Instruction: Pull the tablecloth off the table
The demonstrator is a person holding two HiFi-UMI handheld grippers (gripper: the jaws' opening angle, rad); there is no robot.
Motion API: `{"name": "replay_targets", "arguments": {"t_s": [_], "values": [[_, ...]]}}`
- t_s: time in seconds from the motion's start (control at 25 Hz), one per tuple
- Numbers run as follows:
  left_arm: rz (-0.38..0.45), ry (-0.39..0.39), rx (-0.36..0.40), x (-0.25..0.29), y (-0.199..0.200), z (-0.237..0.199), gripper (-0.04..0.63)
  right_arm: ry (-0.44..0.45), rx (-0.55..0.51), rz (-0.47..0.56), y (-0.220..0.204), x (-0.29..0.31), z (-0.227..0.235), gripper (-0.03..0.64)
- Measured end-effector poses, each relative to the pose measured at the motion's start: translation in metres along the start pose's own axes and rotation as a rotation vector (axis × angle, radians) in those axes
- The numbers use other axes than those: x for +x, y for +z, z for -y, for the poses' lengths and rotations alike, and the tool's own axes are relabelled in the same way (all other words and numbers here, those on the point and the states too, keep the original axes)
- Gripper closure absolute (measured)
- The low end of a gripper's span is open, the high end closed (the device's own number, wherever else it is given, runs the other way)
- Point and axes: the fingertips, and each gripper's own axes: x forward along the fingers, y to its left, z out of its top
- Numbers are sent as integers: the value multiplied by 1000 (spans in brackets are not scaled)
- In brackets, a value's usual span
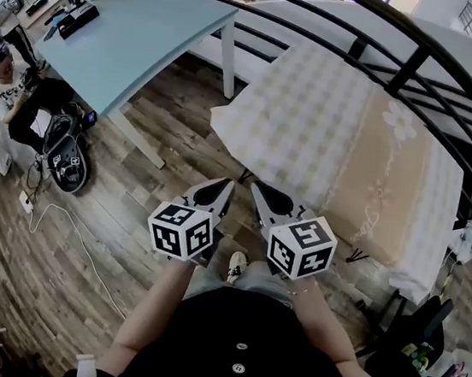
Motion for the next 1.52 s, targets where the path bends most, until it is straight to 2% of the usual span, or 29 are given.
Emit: {"name": "replay_targets", "arguments": {"t_s": [0.4,0.76,1.2,1.52], "values": [[-51,-5,-26,33,-1,-10,577,-3,38,-41,-4,18,24,589],[-97,-55,-72,46,0,-27,577,-67,92,-64,-13,30,37,589],[-188,-94,-89,59,-14,-54,577,-140,122,-98,-30,53,45,589],[-235,-116,-94,71,-20,-83,577,-192,180,-112,-42,72,55,589]]}}
